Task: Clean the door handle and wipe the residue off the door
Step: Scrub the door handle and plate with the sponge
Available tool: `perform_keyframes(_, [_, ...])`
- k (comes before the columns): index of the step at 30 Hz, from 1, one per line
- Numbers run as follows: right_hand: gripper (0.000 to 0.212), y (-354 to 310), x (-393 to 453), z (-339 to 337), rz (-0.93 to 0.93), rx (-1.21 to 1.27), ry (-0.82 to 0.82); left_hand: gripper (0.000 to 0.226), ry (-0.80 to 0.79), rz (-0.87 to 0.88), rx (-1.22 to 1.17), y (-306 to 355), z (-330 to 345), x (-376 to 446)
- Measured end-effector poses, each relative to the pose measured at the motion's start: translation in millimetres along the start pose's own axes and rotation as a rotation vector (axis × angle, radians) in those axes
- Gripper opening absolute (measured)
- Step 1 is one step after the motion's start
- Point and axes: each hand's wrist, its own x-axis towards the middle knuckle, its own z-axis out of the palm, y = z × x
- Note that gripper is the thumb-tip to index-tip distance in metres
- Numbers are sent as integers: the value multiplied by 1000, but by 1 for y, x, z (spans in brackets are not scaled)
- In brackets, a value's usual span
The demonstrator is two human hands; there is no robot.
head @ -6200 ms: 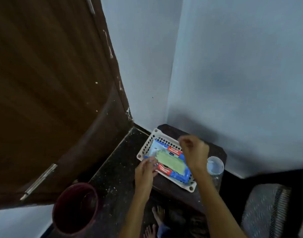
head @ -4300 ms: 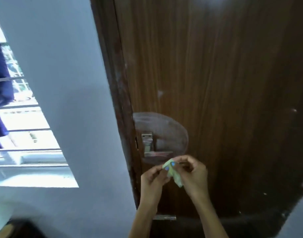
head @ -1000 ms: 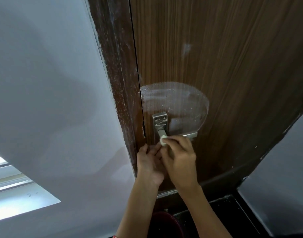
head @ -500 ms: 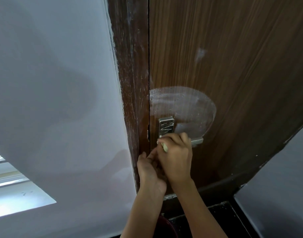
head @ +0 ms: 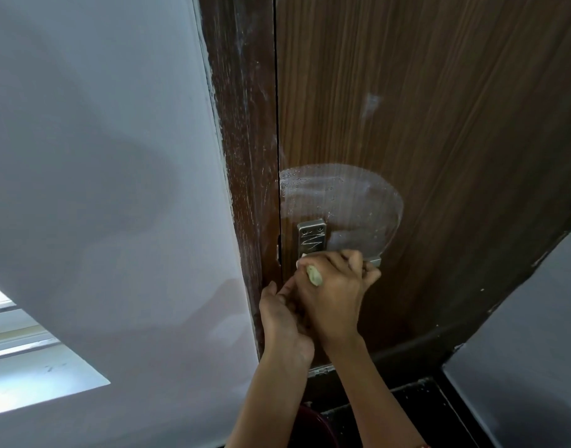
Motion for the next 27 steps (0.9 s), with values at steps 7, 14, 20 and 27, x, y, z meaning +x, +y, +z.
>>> perform_keyframes(7, [16,29,-24,-8,204,295,224,49,0,113,68,-1,1,1])
perform_keyframes(14, [21,6,-32,6,71,318,102,49,0,97,96,-2,8,-5])
perform_keyframes(20, [25,25,-23,-3,345,457,252,47,22,203,219,-6,9,-1])
perform_keyframes(27, [32,4,-21,2,1402,1474,14,44,80,200,197,-6,14,-3])
